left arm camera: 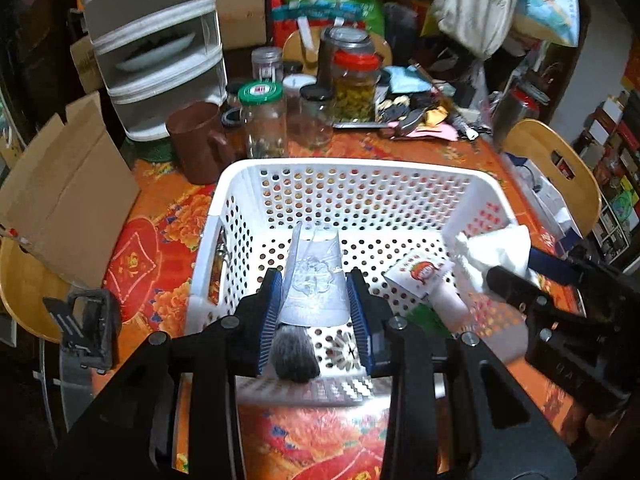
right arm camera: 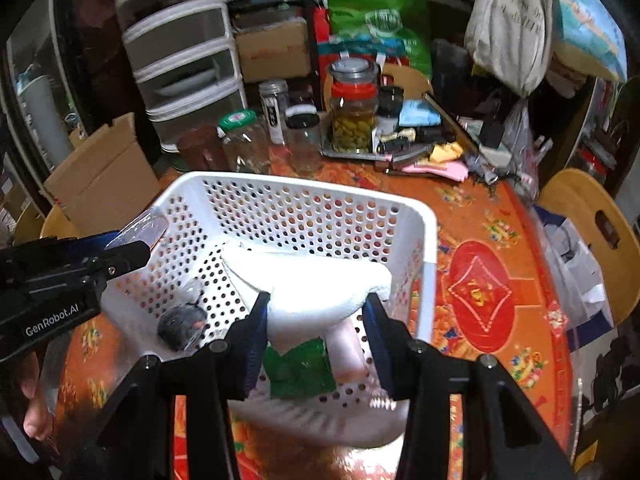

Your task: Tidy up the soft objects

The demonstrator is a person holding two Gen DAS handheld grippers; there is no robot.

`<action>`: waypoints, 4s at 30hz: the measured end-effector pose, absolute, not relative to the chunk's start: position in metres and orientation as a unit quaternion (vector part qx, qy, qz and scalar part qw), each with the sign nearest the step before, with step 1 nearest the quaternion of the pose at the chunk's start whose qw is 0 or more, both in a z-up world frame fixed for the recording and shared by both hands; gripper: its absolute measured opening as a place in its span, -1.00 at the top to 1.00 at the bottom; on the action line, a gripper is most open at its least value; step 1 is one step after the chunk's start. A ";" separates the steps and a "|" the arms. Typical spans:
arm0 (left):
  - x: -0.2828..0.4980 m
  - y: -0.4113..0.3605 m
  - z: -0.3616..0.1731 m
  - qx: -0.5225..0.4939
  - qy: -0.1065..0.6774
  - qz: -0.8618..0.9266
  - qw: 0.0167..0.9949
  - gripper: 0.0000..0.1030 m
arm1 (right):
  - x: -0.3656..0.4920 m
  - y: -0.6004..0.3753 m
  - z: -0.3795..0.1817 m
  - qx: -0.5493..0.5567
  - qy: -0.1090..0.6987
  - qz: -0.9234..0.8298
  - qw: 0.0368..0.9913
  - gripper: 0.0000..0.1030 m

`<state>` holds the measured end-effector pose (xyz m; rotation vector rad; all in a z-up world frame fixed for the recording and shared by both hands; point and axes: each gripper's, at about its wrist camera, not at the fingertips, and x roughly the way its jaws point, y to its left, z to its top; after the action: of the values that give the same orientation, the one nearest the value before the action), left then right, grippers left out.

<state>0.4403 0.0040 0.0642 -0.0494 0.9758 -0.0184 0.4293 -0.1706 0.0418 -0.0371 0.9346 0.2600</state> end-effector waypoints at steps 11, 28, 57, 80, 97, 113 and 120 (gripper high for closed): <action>0.491 0.001 0.014 -0.021 0.511 0.001 0.860 0.39 | 0.461 -0.151 0.004 -0.040 0.477 0.131 0.868 0.12; 0.504 0.009 -0.026 -0.031 0.549 0.010 0.835 0.39 | 0.473 -0.149 -0.021 -0.040 0.507 0.139 0.850 0.10; 0.273 0.034 0.061 -0.017 0.350 0.009 0.936 -1.00 | 0.234 -0.239 0.053 0.035 0.312 0.118 0.942 -1.00; 0.037 -0.015 0.118 -0.020 0.258 0.003 0.966 -1.00 | 0.050 -0.221 0.109 0.024 0.233 0.127 0.964 -1.00; 0.062 -0.035 0.091 -0.010 0.289 -0.003 0.957 -1.00 | 0.072 -0.226 0.081 0.031 0.275 0.132 0.952 -1.00; 0.059 -0.034 0.088 -0.009 0.290 -0.004 0.957 -1.00 | 0.070 -0.222 0.077 0.029 0.277 0.139 0.950 -1.00; 0.058 -0.035 0.087 -0.010 0.291 -0.005 0.957 -1.00 | 0.070 -0.221 0.078 0.030 0.276 0.138 0.951 -1.00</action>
<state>0.0578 -0.0354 0.0873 -0.0207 0.5906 -0.0106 0.0698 -0.2213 0.0776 0.0609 0.5617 0.2810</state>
